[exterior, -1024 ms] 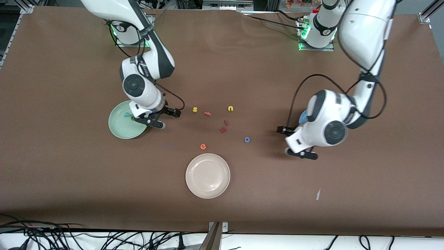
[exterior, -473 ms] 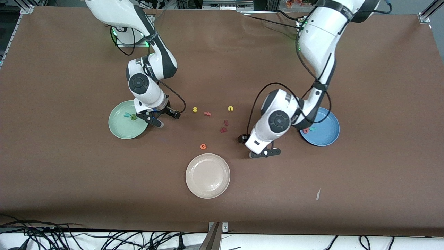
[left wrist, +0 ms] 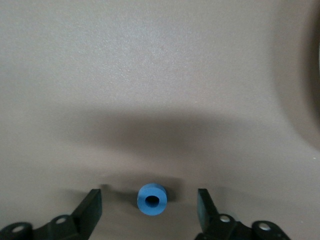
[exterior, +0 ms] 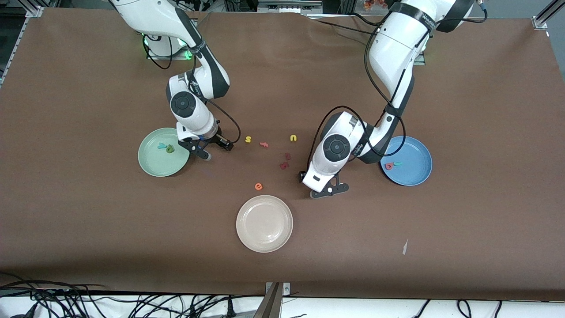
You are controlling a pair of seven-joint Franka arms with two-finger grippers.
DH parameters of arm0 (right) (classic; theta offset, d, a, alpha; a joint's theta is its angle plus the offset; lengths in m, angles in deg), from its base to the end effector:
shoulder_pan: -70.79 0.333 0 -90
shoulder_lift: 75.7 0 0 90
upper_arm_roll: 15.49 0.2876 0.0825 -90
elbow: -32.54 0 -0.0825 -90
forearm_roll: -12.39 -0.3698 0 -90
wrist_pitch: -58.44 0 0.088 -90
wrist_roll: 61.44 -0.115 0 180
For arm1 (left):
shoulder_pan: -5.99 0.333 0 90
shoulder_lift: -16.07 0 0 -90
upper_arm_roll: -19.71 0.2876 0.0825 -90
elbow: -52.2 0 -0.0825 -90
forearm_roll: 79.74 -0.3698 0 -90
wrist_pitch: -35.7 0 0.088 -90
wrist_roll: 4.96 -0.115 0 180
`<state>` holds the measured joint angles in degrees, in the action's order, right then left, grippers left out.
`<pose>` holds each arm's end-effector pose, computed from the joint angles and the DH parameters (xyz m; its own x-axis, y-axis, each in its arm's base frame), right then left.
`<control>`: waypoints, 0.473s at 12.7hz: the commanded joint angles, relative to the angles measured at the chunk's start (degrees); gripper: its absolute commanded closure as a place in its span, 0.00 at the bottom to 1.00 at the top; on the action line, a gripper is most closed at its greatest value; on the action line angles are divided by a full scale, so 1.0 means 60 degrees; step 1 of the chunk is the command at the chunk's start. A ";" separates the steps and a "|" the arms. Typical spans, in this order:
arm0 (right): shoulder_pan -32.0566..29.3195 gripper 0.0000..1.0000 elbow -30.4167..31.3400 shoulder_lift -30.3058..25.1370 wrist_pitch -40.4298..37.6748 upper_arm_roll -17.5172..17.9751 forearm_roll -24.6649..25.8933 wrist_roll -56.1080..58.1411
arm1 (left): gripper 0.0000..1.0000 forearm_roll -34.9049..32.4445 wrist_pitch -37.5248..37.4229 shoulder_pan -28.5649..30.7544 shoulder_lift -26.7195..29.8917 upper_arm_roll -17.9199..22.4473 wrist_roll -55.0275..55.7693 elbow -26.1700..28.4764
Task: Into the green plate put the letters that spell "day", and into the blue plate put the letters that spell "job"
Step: 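Grasp the yellow letter with the right gripper, blue o with the left gripper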
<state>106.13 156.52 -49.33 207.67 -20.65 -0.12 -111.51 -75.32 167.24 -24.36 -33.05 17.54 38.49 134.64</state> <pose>0.4714 0.2677 0.1577 0.8630 -0.5009 -0.0657 -0.5033 -0.8636 -0.0281 0.5837 -0.3698 0.1607 0.9663 0.2500 -0.0614 0.2536 -0.9654 0.0606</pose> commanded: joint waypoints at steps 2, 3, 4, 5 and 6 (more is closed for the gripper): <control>-0.0031 0.45 0.0107 0.0030 0.0207 0.0112 -0.0171 -0.0108 | 0.39 -0.0268 -0.0067 -0.0259 -0.0249 0.0143 0.0345 -0.0205; -0.0031 0.57 0.0107 0.0030 0.0207 0.0127 -0.0157 -0.0094 | 0.44 -0.0398 -0.0067 -0.0331 -0.0250 0.0143 0.0418 -0.0190; -0.0031 0.68 0.0107 0.0030 0.0207 0.0113 -0.0156 -0.0108 | 0.50 -0.0501 -0.0067 -0.0332 -0.0250 0.0143 0.0448 -0.0176; -0.0031 0.77 0.0107 0.0016 0.0207 0.0113 -0.0171 -0.0094 | 0.55 -0.0546 -0.0067 -0.0332 -0.0250 0.0143 0.0478 -0.0175; -0.0031 0.78 0.0107 0.0016 0.0207 0.0113 -0.0171 -0.0094 | 0.60 -0.0561 -0.0081 -0.0332 -0.0250 0.0143 0.0478 -0.0161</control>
<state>106.12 156.52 -49.07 207.78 -20.50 -0.13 -111.79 -77.13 167.09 -25.40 -33.63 17.73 39.79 134.41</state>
